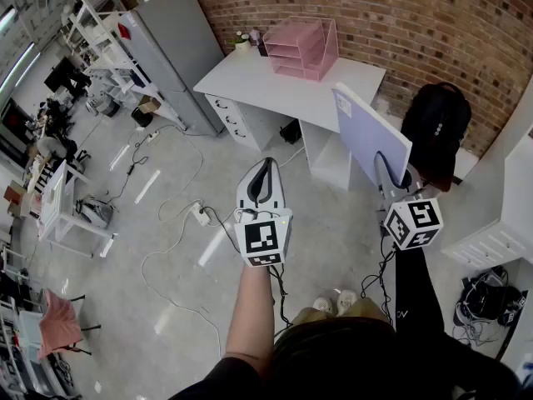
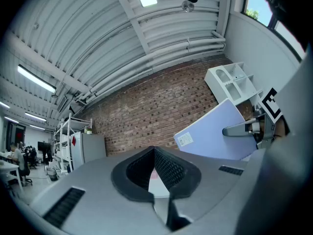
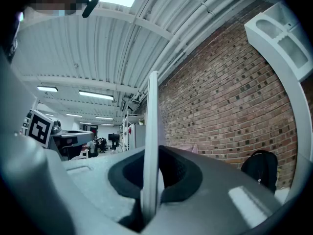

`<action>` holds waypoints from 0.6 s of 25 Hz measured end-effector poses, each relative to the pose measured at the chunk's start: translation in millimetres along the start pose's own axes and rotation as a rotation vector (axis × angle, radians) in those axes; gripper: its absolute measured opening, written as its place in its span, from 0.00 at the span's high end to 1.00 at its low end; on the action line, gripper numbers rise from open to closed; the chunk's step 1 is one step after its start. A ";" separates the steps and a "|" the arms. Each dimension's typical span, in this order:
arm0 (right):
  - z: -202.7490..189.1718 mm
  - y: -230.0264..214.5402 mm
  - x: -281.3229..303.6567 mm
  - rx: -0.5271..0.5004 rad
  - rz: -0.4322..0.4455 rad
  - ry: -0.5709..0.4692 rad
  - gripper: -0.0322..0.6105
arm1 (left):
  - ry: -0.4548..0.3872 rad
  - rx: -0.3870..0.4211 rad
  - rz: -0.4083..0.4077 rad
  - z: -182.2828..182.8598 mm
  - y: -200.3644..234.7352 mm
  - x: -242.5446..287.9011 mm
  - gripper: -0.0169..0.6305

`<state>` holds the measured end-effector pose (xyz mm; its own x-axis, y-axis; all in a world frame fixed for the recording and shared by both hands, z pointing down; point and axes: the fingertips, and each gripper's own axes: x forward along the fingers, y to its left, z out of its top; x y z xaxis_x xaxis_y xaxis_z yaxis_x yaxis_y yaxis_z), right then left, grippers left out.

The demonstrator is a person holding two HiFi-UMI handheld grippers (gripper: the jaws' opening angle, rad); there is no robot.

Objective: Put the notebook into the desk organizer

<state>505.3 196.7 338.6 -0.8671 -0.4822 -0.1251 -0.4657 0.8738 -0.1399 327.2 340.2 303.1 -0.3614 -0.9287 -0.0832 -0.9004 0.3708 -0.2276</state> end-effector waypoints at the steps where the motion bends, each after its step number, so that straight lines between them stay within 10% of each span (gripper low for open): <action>1: -0.4 2.6 -0.9 -0.002 0.004 0.001 0.90 | 0.000 -0.003 0.001 0.0 1.1 -2.0 0.96; 15: 1.0 38.0 -8.9 -0.016 -0.037 -0.025 0.90 | -0.030 0.010 -0.009 -0.6 24.3 -29.8 0.96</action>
<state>495.5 234.1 333.4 -0.8446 -0.5155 -0.1446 -0.5004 0.8561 -0.1291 315.9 376.9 300.6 -0.3456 -0.9319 -0.1103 -0.9011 0.3624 -0.2380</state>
